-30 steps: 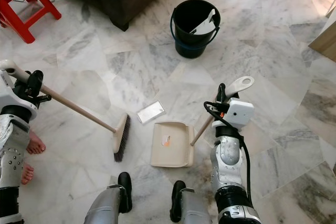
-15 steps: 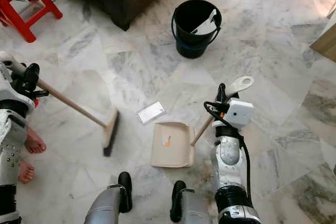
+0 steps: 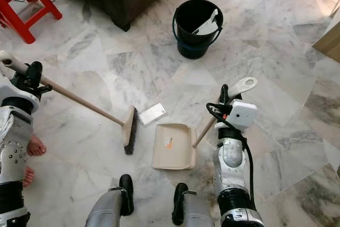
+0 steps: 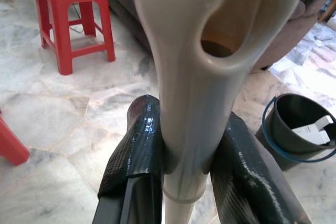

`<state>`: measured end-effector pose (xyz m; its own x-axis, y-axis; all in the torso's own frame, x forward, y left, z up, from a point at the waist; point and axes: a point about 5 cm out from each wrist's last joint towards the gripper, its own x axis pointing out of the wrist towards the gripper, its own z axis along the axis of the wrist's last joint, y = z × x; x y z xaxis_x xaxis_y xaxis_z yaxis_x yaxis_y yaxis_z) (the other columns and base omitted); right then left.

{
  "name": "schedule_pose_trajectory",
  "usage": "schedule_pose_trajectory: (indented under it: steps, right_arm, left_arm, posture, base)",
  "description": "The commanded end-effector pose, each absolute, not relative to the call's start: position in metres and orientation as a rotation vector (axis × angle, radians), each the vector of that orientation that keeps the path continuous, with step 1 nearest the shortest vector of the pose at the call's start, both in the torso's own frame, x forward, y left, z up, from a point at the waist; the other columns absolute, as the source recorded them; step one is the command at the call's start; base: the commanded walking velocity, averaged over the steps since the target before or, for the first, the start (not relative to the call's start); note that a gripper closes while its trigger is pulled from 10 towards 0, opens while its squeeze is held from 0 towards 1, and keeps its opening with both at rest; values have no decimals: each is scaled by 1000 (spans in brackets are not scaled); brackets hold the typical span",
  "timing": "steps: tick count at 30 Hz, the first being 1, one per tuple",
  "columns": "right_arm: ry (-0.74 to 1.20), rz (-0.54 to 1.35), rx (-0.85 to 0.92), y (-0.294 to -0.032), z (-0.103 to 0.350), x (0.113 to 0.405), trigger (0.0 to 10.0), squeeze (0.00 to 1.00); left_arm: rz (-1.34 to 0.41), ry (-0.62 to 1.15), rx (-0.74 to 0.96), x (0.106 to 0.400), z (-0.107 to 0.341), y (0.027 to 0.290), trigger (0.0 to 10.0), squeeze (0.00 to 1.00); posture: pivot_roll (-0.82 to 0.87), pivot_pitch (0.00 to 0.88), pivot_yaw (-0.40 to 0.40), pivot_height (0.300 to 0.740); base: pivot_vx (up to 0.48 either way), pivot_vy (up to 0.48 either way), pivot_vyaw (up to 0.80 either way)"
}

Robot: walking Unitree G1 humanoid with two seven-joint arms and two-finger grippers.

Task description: Sweep floor

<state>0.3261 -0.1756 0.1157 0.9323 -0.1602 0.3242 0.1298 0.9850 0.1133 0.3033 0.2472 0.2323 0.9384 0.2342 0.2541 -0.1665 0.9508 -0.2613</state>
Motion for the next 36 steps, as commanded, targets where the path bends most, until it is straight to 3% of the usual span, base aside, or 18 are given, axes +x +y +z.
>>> schedule_pose_trajectory:
  steps: [1, 20, 31, 36]
  right_arm:
    - [-212, -155, 129, -172, 88, 317, 10000, 0]
    - [-218, -155, 131, -172, 88, 317, 10000, 0]
    - [-219, -159, 126, -175, 89, 316, 10000, 0]
    - [-218, -158, 123, -175, 89, 317, 10000, 0]
  left_arm:
    - [212, -347, -229, 297, 246, 252, 10000, 0]
    - [164, -424, -310, 299, 253, 249, 10000, 0]
    - [-61, -358, -400, 307, 235, 229, 10000, 0]
    - [-60, -346, -402, 308, 231, 229, 10000, 0]
  posture:
    - [172, 393, 3, 740]
    - [169, 394, 1, 740]
    - [161, 399, -1, 740]
    - [159, 404, -3, 740]
  base:
    - [0, 0, 0]
    - [0, 0, 0]
    - [0, 0, 0]
    - [0, 0, 0]
